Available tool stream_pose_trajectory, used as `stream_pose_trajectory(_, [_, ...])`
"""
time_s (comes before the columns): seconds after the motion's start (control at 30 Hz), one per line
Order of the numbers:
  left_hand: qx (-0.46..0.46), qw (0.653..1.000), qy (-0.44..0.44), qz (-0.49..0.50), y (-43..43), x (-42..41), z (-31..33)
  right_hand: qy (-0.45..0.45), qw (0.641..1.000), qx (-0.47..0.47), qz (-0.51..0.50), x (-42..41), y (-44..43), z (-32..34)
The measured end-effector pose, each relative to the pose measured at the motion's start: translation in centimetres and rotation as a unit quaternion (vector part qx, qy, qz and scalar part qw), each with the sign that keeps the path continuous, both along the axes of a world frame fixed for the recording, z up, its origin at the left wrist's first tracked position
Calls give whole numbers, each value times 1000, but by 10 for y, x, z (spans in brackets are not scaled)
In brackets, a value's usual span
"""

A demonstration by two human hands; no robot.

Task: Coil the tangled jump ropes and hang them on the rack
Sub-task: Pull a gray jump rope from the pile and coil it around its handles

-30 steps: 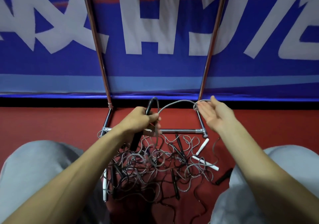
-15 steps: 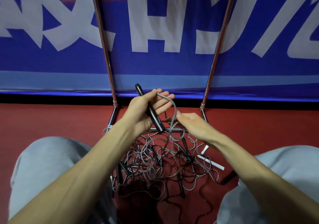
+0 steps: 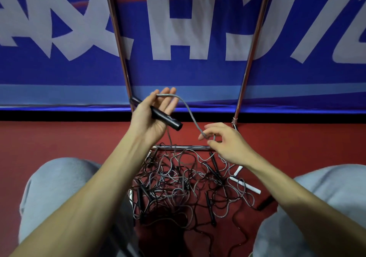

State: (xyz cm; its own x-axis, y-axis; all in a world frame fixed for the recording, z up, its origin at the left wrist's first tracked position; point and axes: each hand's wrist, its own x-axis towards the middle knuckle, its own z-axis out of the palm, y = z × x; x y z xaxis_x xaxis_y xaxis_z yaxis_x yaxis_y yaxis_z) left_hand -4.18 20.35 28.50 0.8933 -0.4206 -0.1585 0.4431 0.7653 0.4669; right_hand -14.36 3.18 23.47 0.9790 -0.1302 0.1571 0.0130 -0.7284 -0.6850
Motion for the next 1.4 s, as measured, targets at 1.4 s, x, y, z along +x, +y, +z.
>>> stream_pose_trajectory(1.4, [294,922,-187,-167,-17,-40,-5,93,899,385,-186,7,-27,14])
